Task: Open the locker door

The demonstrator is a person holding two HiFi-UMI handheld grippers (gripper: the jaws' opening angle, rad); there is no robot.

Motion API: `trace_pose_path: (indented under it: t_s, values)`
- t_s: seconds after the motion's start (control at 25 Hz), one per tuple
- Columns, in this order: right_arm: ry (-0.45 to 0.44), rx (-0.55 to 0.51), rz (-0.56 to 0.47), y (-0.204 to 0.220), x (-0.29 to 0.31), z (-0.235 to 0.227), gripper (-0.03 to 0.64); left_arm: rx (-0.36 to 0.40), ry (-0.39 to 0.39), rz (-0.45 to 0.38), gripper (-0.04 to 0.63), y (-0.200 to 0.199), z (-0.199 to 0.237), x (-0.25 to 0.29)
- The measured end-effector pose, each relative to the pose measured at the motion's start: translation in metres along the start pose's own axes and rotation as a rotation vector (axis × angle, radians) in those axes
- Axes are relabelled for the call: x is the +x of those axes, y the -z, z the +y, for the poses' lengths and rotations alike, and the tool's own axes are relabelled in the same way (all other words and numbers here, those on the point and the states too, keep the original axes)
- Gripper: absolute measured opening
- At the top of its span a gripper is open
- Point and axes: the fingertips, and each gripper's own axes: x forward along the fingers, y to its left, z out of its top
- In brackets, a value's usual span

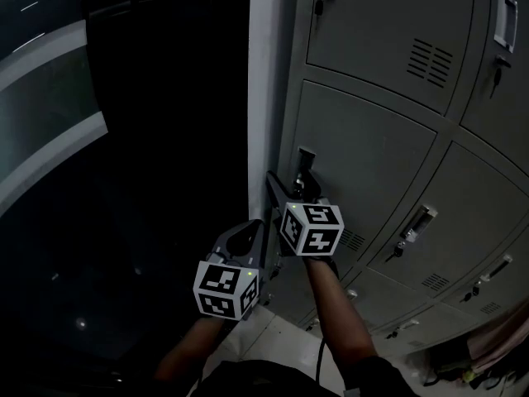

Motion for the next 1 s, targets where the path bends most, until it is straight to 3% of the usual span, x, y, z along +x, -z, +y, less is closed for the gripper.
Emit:
trace_pose_path:
  t_s: [0.56,1.0]
  values:
    - [-0.019,-0.031,0.011,0.001,0.004,0.007,0.299,-0.012,-0.02,-0.002,0.005,0.001,0.007,0.001]
    - [-0.02,-0.102,0.013,0.001,-0.038,0.04,0.193,-0.025,0.013,-0.014,0.005,-0.001,-0.004,-0.025]
